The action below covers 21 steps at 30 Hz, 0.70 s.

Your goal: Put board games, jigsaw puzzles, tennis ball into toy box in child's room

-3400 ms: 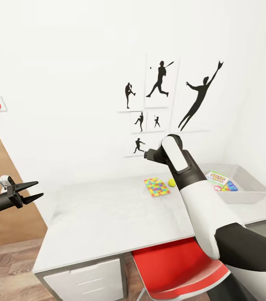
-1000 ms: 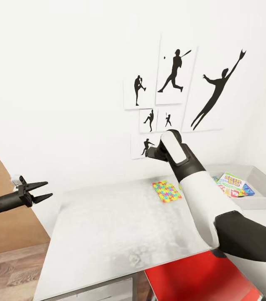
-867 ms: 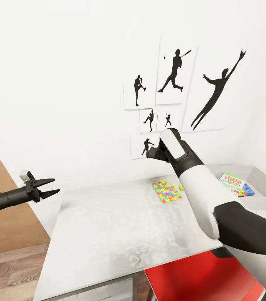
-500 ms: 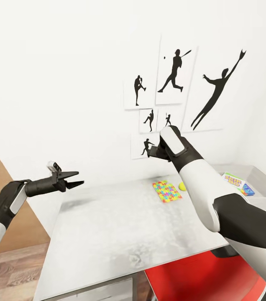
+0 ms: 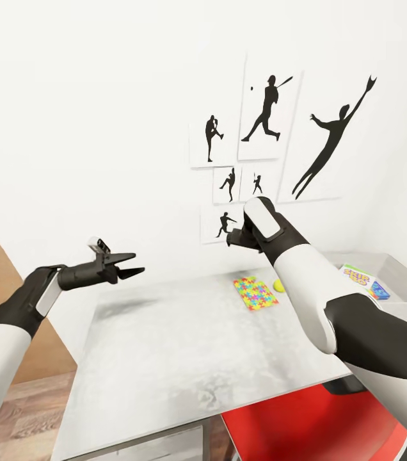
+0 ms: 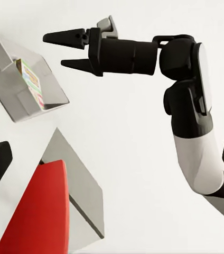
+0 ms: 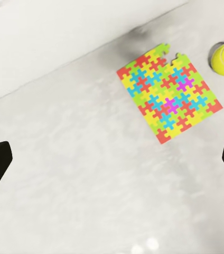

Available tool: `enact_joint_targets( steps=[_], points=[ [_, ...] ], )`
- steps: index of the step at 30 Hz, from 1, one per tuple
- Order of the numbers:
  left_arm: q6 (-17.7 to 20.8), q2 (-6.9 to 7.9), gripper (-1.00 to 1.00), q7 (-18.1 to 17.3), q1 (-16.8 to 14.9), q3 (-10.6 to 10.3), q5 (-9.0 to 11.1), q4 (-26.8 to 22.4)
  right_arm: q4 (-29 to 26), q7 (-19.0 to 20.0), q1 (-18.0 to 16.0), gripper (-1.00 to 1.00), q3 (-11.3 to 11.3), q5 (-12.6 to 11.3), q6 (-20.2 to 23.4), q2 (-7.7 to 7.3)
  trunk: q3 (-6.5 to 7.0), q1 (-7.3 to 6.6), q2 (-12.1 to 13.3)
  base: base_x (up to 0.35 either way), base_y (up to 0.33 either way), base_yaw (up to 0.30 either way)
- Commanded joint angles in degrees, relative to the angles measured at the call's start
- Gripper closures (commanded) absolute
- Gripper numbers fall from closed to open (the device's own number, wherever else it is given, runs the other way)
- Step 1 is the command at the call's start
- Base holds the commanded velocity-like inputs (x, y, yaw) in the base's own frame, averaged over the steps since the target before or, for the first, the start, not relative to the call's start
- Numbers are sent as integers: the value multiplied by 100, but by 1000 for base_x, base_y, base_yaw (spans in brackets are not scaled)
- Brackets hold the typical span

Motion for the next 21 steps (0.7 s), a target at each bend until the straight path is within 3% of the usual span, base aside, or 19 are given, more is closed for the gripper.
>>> enact_joint_targets(
  steps=[1,7,21],
  points=[
    [60,4,-100,-27,-20,-73,9,2,-11,-55,-7,-100,21,-44,11,0,-14,3,-11,0,0,0],
    [60,1,-100,-27,-93,-221,17,2,-28,-55,-13,-100,35,-35,4,0,-52,3,-11,0,0,0],
    [60,27,-100,-35,-127,-242,26,-13,-29,-62,-15,-100,1,-39,-11,0,-182,3,-11,0,0,0]
  ],
)
